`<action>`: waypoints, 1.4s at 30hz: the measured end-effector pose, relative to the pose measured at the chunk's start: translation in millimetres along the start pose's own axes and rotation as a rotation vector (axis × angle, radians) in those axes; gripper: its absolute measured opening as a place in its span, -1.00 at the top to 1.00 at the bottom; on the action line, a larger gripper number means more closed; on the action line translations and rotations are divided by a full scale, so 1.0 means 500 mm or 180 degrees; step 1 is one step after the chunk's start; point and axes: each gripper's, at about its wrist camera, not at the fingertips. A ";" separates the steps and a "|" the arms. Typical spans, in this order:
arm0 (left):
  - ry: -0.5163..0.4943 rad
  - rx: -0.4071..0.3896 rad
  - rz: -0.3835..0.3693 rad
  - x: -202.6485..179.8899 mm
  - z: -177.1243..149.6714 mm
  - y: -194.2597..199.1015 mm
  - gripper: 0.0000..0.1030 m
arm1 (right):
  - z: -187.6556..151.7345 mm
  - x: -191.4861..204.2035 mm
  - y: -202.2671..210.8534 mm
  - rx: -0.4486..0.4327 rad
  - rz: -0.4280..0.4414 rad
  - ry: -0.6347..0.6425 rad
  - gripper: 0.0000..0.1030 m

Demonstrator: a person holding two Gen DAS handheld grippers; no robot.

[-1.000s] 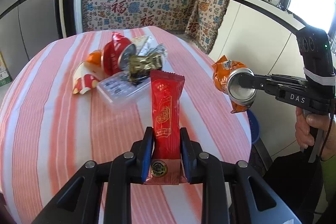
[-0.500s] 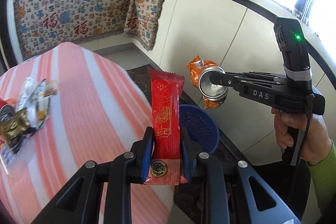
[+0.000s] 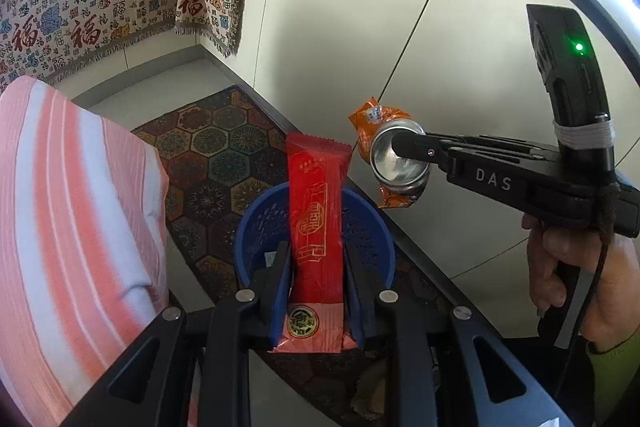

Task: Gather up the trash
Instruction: 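Carry the wrapper and can to the blue wastebasket and open both tools, then return both tools to the table and reach the left tool to the clear plastic box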

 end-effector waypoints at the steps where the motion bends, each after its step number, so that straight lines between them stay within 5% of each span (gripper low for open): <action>1: -0.0003 0.0027 -0.0009 -0.002 0.003 -0.013 0.51 | -0.001 -0.006 0.000 0.0003 -0.0011 -0.0024 0.87; 14: -0.0175 0.0161 0.0032 -0.046 0.013 -0.106 0.51 | 0.003 -0.048 -0.016 0.0003 -0.0105 -0.0268 0.85; 16: -0.0200 0.0152 0.0068 -0.053 0.016 -0.122 0.49 | 0.003 -0.051 -0.014 -0.0031 -0.0169 -0.0309 0.61; 17: -0.0213 0.0150 0.0068 -0.058 0.017 -0.132 0.43 | 0.003 -0.053 -0.010 -0.0054 -0.0169 -0.0333 0.46; 19: -0.0246 0.0163 0.0058 -0.067 0.020 -0.149 -0.03 | 0.006 -0.061 0.002 -0.0116 -0.0167 -0.0378 0.26; 25: -0.0365 0.0088 0.0167 -0.091 0.025 -0.157 -0.08 | 0.010 -0.074 0.033 -0.0268 -0.0195 -0.0407 0.25; 34: -0.0344 -0.0248 0.0190 -0.053 -0.021 -0.006 -0.08 | 0.021 -0.010 0.065 -0.0533 -0.0324 -0.0115 -0.12; 42: -0.0160 -0.0487 0.0347 0.070 -0.152 0.199 -0.16 | -0.012 0.161 0.052 -0.0611 -0.0058 0.0600 -0.35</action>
Point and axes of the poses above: each gripper's, at about its wrist camera, not at the fingertips, and y roughly against the way its jaws point, x to its left, z to its top, and after that the axes turned 9 degrees about z, right-handed
